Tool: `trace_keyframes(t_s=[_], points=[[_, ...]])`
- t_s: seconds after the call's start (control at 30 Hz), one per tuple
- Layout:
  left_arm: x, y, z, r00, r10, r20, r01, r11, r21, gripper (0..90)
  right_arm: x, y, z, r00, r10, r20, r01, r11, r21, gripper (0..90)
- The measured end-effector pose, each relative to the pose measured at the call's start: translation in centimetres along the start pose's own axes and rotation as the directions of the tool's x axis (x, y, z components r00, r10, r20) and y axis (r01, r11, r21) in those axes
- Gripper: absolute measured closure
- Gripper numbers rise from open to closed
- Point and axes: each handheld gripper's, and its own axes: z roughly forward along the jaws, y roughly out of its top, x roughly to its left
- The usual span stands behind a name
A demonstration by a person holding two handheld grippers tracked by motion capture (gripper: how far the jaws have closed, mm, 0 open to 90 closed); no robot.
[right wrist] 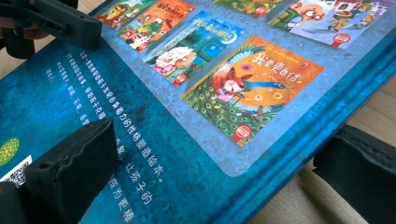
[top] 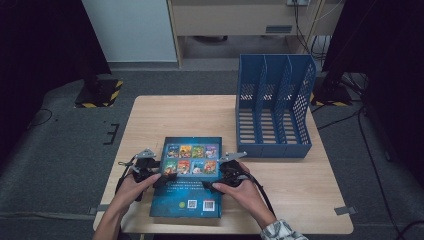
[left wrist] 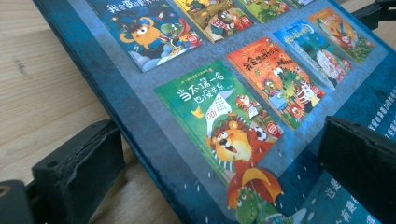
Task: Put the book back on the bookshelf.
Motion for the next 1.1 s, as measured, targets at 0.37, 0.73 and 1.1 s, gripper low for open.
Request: trace_keyframes(t_s=[0.37, 0.73, 1.1], points=[[0.2, 0.1, 0.2, 0.9988, -0.044, 0.020, 0.043, 0.9988, 0.023, 0.0, 0.2, 0.9, 0.1, 0.9995, -0.016, 0.026, 0.015, 0.999, 0.042, 0.3], [-0.4, 1.4, -0.9, 0.9988, -0.027, -0.041, 0.027, 0.9996, -0.012, 4.7, 0.5, 2.4, -0.1, 0.9960, -0.066, 0.060, 0.062, 0.997, 0.053, 1.0], [-0.8, 2.8, -1.8, 0.9981, 0.003, -0.061, -0.005, 0.9993, -0.038, 11.5, 0.6, 3.7, -0.6, 0.9941, -0.082, 0.070, 0.079, 0.996, 0.050, 1.8]])
